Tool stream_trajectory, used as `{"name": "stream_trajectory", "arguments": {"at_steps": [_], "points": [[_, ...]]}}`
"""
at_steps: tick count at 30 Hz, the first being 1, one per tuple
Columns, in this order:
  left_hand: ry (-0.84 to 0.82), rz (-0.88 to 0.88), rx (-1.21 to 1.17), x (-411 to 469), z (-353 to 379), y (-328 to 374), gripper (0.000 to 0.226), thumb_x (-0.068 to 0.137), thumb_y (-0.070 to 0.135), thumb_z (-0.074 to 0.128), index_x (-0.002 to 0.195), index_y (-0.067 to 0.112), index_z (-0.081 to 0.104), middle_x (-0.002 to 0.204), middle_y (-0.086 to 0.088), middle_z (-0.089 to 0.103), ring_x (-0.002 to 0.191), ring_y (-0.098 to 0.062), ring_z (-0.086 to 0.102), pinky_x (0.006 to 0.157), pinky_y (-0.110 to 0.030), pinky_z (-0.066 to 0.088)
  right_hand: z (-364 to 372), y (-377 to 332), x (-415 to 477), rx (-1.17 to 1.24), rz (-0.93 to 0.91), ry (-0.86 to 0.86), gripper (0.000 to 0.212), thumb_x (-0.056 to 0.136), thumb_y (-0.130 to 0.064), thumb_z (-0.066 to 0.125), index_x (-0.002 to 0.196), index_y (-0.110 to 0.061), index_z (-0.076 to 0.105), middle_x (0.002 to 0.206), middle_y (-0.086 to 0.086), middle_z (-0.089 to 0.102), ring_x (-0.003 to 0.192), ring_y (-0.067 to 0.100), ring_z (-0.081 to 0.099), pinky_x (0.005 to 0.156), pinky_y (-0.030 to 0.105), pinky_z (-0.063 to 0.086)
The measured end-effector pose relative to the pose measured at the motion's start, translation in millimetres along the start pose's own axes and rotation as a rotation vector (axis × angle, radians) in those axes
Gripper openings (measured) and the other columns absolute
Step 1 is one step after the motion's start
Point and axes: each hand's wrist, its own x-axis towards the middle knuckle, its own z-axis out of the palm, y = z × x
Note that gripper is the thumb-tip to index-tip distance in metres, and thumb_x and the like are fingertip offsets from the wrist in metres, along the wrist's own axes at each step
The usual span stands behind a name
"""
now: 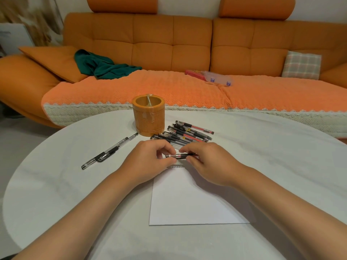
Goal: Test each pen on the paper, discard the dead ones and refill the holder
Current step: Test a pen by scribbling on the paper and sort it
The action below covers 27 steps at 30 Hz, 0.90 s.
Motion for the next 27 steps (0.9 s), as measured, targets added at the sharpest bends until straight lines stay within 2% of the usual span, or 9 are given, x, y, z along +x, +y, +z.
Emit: {"name": "stream_trajectory", "arguments": {"at_steps": [4, 9, 11, 14, 17, 19, 21, 24, 27], "points": [[-0.077, -0.139, -0.166, -0.5, -1.7, 11.1, 0.011, 0.081, 0.033, 0.078, 0.075, 0.024, 0.078, 0.071, 0.006, 0.075, 0.074, -0.016, 0.071, 0.075, -0.040, 0.058, 2.6, -10.9, -4.3, -0.224, -0.086, 0.041, 0.021, 0.088, -0.042, 0.046, 0.087, -0.025, 0.057, 0.078, -0.008, 0.058, 0.073, 0.016, 0.052, 0.064, 0.036, 0.046], [-0.141, -0.196, -0.322, -6.1, -0.3, 23.7, 0.014, 0.084, 0.025, 0.077, 0.074, 0.016, 0.080, 0.068, 0.001, 0.075, 0.063, -0.010, 0.067, 0.064, -0.030, 0.054, 7.5, -16.5, -3.1, -0.495, -0.074, 0.136, 0.067, 0.073, -0.085, 0.035, 0.059, -0.020, 0.048, 0.050, -0.003, 0.048, 0.050, 0.017, 0.044, 0.049, 0.031, 0.026], [-0.180, -0.206, -0.364, -9.3, 2.5, 24.8, 0.020, 0.087, 0.027, 0.073, 0.074, 0.013, 0.080, 0.067, -0.004, 0.073, 0.056, -0.007, 0.061, 0.059, -0.024, 0.048, 9.1, -19.5, -3.6, -0.533, -0.034, 0.202, 0.075, 0.071, -0.086, 0.038, 0.047, -0.015, 0.042, 0.038, -0.001, 0.034, 0.040, 0.018, 0.034, 0.044, 0.027, 0.020], [-0.221, -0.253, -0.464, -11.7, 1.1, 26.5, 0.026, 0.093, 0.023, 0.066, 0.085, 0.003, 0.080, 0.068, -0.009, 0.070, 0.048, -0.003, 0.055, 0.048, -0.013, 0.040, 12.6, -21.9, -5.1, -0.498, 0.009, 0.276, 0.069, 0.070, -0.076, 0.043, 0.042, -0.013, 0.037, 0.034, 0.000, 0.017, 0.035, 0.018, 0.021, 0.043, 0.021, 0.014], [-0.260, -0.248, -0.451, -11.2, 0.1, 27.2, 0.021, 0.091, 0.022, 0.068, 0.084, 0.006, 0.080, 0.077, -0.017, 0.073, 0.060, -0.009, 0.061, 0.058, -0.018, 0.047, 14.0, -18.4, -4.5, -0.470, -0.005, 0.253, 0.067, 0.071, -0.075, 0.040, 0.044, -0.014, 0.040, 0.035, 0.000, 0.020, 0.036, 0.018, 0.021, 0.043, 0.022, 0.015], [-0.251, -0.258, -0.441, -9.1, 0.9, 24.5, 0.012, 0.087, 0.018, 0.072, 0.080, 0.010, 0.079, 0.080, -0.018, 0.074, 0.067, -0.015, 0.063, 0.069, -0.029, 0.052, 12.9, -14.5, -2.6, -0.442, -0.018, 0.199, 0.066, 0.075, -0.080, 0.038, 0.054, -0.018, 0.048, 0.042, -0.001, 0.039, 0.042, 0.016, 0.035, 0.044, 0.026, 0.022], [-0.196, -0.281, -0.445, -6.5, 0.1, 20.0, 0.007, 0.086, 0.015, 0.073, 0.081, 0.013, 0.077, 0.077, -0.013, 0.074, 0.065, -0.017, 0.062, 0.070, -0.035, 0.052, 8.2, -12.4, -0.6, -0.337, -0.036, 0.130, 0.054, 0.080, -0.079, 0.041, 0.078, -0.027, 0.055, 0.067, -0.008, 0.059, 0.061, 0.014, 0.050, 0.052, 0.031, 0.035], [-0.036, -0.290, -0.394, -1.1, -7.2, 13.0, 0.005, 0.088, 0.020, 0.072, 0.084, 0.020, 0.075, 0.079, 0.001, 0.076, 0.063, -0.016, 0.064, 0.068, -0.039, 0.057, 6.2, -6.6, 3.5, -0.061, -0.061, 0.080, 0.023, 0.094, -0.040, 0.056, 0.110, -0.026, 0.049, 0.095, -0.013, 0.051, 0.082, 0.012, 0.049, 0.069, 0.033, 0.041], [0.118, -0.270, -0.322, 5.5, -16.2, 2.0, 0.009, 0.089, 0.029, 0.070, 0.082, 0.027, 0.074, 0.081, 0.005, 0.075, 0.065, -0.022, 0.066, 0.068, -0.044, 0.059, 10.6, 4.4, 11.8, 0.083, -0.040, 0.094, 0.024, 0.093, -0.010, 0.056, 0.107, -0.028, 0.050, 0.100, -0.011, 0.047, 0.087, 0.006, 0.048, 0.075, 0.024, 0.042]]}}
